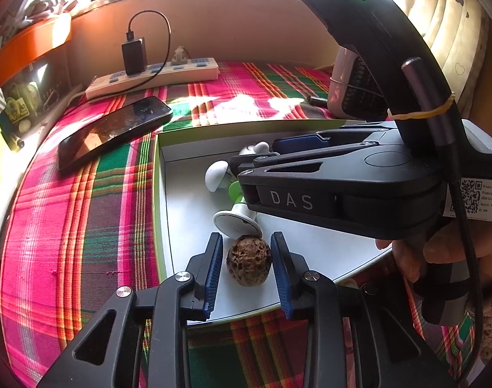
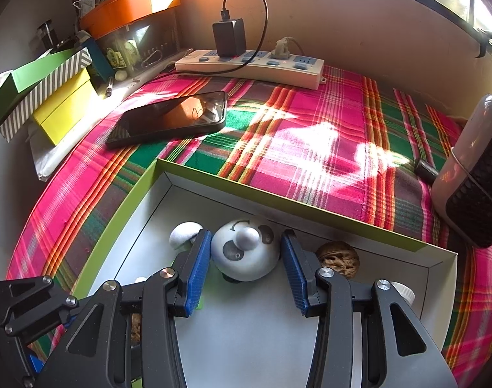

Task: Organize objects
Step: 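Carry the walnut and panda-face toy into the box lid and open both grippers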

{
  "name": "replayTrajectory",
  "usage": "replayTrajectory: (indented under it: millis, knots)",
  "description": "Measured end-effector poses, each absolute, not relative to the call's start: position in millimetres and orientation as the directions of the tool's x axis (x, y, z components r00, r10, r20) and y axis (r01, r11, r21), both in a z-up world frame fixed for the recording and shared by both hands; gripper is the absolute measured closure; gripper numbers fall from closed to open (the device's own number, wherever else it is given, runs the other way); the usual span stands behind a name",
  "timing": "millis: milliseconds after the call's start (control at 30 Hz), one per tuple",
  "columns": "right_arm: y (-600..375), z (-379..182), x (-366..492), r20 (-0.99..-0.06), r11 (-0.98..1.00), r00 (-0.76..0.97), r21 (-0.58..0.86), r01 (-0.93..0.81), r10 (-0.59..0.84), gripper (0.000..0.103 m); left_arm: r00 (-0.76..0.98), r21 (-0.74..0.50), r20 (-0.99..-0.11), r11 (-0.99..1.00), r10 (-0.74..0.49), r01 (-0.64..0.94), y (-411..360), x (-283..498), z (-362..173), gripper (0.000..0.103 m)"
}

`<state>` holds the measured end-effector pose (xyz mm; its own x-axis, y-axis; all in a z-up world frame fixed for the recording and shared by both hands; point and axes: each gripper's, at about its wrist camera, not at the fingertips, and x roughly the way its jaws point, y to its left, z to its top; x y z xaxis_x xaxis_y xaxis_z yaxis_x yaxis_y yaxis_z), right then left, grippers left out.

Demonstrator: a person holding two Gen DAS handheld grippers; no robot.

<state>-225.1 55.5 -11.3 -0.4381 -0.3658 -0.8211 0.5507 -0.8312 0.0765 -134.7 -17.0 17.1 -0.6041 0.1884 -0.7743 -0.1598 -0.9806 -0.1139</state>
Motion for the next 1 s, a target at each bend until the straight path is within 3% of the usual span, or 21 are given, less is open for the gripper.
replayTrajectory:
  millis: [1000]
  knots:
    - [88.2,14.7,-192.6,-0.758,-0.859,-0.514,0.117,0.498,-0.401,0.047,-0.637,-0.112,-0.75,-0.983,0.181,-0.147,-20.0,-107.7,33.4,0.068]
